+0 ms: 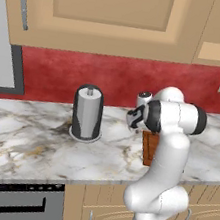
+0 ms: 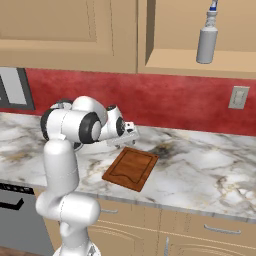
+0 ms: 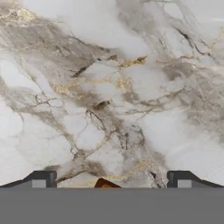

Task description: Move the cutting board and knife to the sink. Then move spray from the cabinet to the counter.

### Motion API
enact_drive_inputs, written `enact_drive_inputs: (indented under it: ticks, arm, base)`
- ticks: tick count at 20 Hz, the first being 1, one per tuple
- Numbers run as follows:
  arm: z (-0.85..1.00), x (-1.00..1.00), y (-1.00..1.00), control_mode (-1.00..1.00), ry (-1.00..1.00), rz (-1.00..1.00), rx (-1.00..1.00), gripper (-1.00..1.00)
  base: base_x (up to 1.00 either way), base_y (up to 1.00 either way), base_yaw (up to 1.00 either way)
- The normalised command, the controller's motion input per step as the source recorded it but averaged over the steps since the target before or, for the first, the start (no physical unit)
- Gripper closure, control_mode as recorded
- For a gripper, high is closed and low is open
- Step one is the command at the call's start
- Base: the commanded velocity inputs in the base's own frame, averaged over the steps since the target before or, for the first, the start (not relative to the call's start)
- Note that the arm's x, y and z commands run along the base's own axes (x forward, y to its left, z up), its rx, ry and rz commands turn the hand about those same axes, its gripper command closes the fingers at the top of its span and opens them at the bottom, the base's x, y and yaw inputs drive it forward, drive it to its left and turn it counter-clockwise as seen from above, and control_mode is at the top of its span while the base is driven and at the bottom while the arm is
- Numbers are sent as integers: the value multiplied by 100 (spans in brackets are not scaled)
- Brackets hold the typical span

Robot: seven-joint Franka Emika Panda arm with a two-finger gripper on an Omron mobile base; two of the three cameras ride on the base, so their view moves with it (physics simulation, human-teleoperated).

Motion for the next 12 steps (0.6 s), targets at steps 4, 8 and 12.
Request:
enact_drive_inputs:
  ticks: [4, 8, 12]
  arm:
    - [-23, -80, -33, -100, -1, 15, -15, -100]
    - [-25, -100, -38, -100, -3, 11, -9, -100]
    - [-27, -100, -39, -100, -3, 9, -6, -100]
  base:
    - [0, 0, 0]
    - [0, 0, 0]
    - [0, 0, 0]
